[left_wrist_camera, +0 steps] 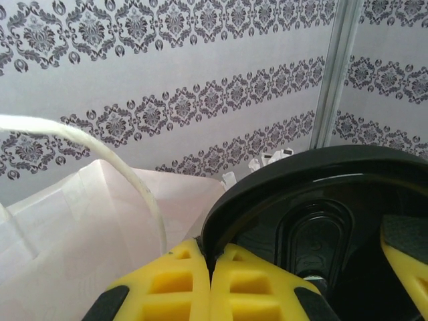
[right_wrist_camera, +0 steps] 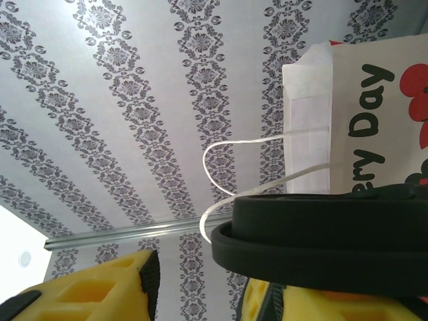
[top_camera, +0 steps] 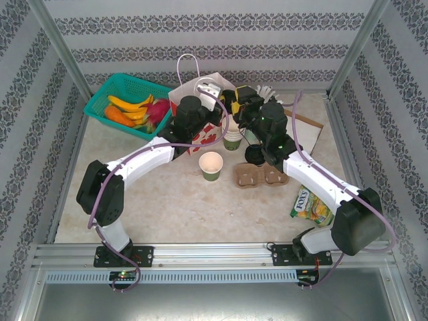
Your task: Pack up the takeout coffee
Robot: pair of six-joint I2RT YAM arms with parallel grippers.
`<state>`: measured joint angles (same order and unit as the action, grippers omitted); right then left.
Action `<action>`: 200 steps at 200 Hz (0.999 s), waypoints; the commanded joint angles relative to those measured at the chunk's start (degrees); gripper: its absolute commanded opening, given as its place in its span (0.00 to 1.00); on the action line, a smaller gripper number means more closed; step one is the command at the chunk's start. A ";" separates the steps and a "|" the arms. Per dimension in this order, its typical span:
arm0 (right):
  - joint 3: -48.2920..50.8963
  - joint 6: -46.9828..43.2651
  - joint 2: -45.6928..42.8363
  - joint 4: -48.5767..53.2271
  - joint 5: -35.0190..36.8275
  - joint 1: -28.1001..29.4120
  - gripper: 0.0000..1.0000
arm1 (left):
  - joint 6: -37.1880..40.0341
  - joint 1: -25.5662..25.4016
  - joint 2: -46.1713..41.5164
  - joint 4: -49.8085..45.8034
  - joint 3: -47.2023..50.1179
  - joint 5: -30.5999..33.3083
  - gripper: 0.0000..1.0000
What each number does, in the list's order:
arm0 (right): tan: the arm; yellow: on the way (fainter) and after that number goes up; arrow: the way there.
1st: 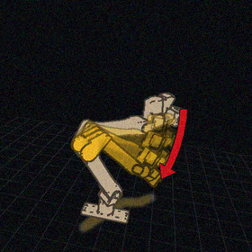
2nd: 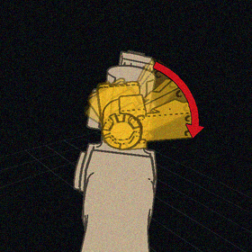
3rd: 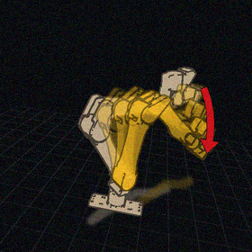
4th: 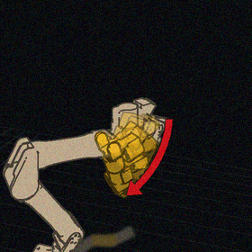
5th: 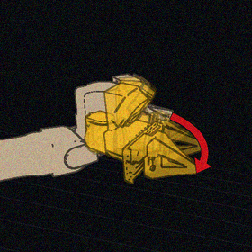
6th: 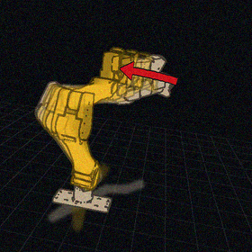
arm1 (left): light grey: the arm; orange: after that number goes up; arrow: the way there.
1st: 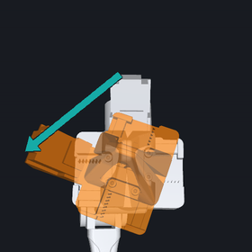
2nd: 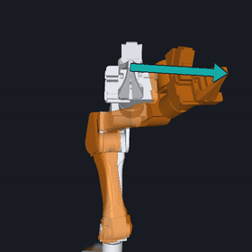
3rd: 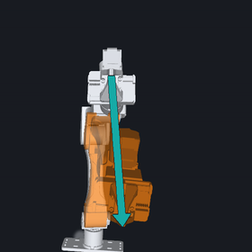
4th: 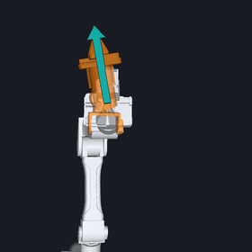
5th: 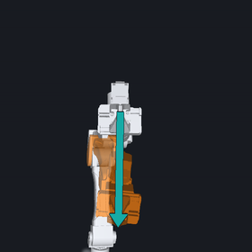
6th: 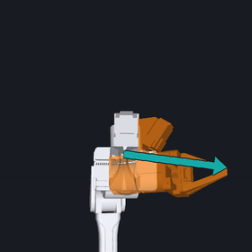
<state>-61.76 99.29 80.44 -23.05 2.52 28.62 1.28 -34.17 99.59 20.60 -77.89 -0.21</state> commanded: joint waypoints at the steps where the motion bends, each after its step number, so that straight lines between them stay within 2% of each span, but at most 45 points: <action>1: -1.77 -0.72 1.71 -2.97 0.93 -0.49 0.47 | 0.12 -0.90 -3.03 4.61 2.92 -3.11 0.00; 53: -0.71 -1.01 1.70 -3.20 4.61 -0.15 0.35 | 2.15 -1.55 -4.84 10.38 7.62 -3.22 0.00; 87: 0.49 1.25 2.23 -3.45 5.09 -0.41 0.30 | 7.46 -3.58 -5.28 15.09 10.07 -1.67 0.00; 126: -0.20 -0.13 2.47 -3.73 3.90 -0.54 0.21 | 13.49 -5.45 -4.49 14.13 9.51 -0.27 0.00; 164: 0.48 -6.60 0.64 -4.01 2.47 -1.75 0.06 | 13.44 -5.47 -4.78 10.98 8.51 0.58 0.00; 171: 0.08 -9.95 0.40 -4.07 0.73 -2.15 0.06 | 12.43 -5.33 -5.06 9.60 8.22 0.30 0.11; 188: -2.55 -20.97 0.14 -3.16 -7.15 -3.53 0.02 | 8.64 -4.75 -6.29 6.08 7.90 -0.71 0.51; 200: -4.25 -27.21 -0.17 -1.66 -14.21 -4.95 0.00 | 3.54 -3.45 -8.18 3.83 8.76 -4.23 0.69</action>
<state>-62.06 89.03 82.17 -23.77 -0.01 26.44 11.60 -37.89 95.68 29.93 -68.53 0.95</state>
